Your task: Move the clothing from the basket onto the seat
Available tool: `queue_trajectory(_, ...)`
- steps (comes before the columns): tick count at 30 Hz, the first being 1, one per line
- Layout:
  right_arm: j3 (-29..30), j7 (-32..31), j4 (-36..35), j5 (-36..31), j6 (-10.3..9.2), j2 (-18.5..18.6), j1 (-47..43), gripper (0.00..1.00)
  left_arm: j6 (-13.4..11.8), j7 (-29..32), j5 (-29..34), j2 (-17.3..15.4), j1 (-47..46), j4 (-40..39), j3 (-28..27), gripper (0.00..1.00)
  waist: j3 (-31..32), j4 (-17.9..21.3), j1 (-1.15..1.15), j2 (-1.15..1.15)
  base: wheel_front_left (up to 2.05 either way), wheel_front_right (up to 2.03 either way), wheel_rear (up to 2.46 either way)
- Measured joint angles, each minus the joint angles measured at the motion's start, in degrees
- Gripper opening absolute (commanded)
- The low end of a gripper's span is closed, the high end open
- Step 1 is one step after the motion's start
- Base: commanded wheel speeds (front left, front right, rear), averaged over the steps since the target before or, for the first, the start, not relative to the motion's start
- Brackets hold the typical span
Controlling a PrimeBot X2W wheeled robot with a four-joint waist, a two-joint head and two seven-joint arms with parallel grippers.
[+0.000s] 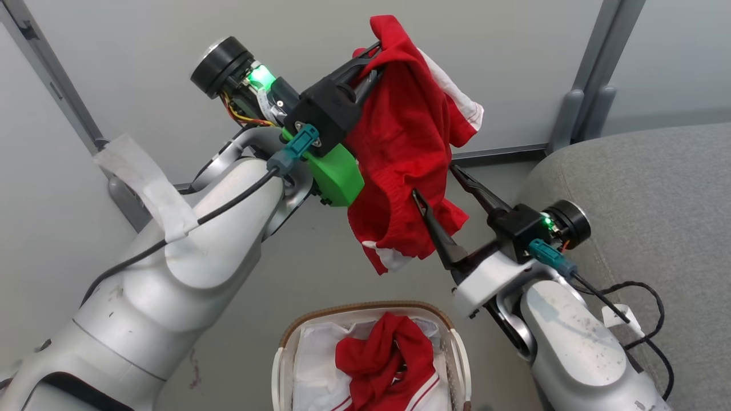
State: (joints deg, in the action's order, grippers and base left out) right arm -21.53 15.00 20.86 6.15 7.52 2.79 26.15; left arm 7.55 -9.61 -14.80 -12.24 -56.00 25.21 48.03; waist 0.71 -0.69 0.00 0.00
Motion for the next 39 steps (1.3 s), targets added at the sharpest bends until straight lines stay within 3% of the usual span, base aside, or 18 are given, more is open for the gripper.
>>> queue_trajectory(13, -10.6, 0.0, 9.6, 4.3, 0.0, 0.0, 8.9, 1.0, 0.0, 0.7, -1.5, 0.4, 0.1, -3.6, 2.0, 0.0, -0.3, -1.0, 0.0, 0.0, 0.0, 0.0, 0.0)
queue_trajectory(14, -11.2, 0.0, 10.3, 5.0, 0.0, 0.0, 9.6, 0.85, 0.0, 0.7, -1.8, 0.4, 0.2, -3.7, 2.1, 0.0, -0.3, -1.1, 0.0, 0.0, 0.0, 0.0, 0.0)
queue_trajectory(16, -12.7, 0.0, 11.7, 6.3, 0.0, 0.0, 11.0, 0.08, 0.0, 0.7, -2.3, 0.5, 0.3, -4.0, 2.2, 0.0, -0.4, -1.5, 0.0, 0.0, 0.0, 0.0, 0.0)
queue_trajectory(17, -12.9, 0.0, 11.9, 6.7, 0.0, 0.0, 11.3, 0.0, 0.0, 0.7, -2.4, 0.5, 0.4, -4.1, 2.3, 0.0, -0.4, -1.6, 0.0, 0.0, 0.0, 0.0, 0.0)
queue_trajectory(35, -10.7, 0.0, 9.6, 6.8, 0.0, 0.0, 9.7, 0.0, -1.5, -0.6, -6.6, -1.6, 5.3, -1.4, 0.7, 0.0, -0.1, -1.6, 0.0, 0.0, 0.0, 0.0, 0.0)
queue_trajectory(36, -10.3, 0.0, 9.5, 6.7, 0.0, 0.0, 9.5, 0.0, -1.5, -0.8, -6.8, -1.7, 5.7, -1.1, 0.6, 0.2, -0.1, -1.5, 0.0, 0.0, 0.0, 0.0, 0.0)
queue_trajectory(37, -9.8, 0.0, 9.2, 6.4, 0.0, 0.0, 9.4, 0.0, -1.7, -1.1, -7.2, -1.7, 6.3, -0.9, 0.4, 0.71, -0.1, -1.5, 0.0, 0.0, 0.0, 0.0, 0.0)
queue_trajectory(38, -9.2, 0.0, 8.8, 6.3, 0.0, 0.0, 9.3, 0.0, -1.9, -1.4, -7.5, -1.7, 6.9, -0.7, 0.1, 1.0, -0.1, -1.4, 0.0, 0.0, 0.0, 0.0, 0.0)
queue_trajectory(39, -8.7, 0.0, 8.6, 6.2, 0.0, 0.0, 9.1, 0.0, -2.1, -1.7, -8.0, -1.8, 7.4, -0.6, -0.1, 1.0, -0.1, -1.3, 0.0, 0.0, 0.0, 0.0, 0.0)
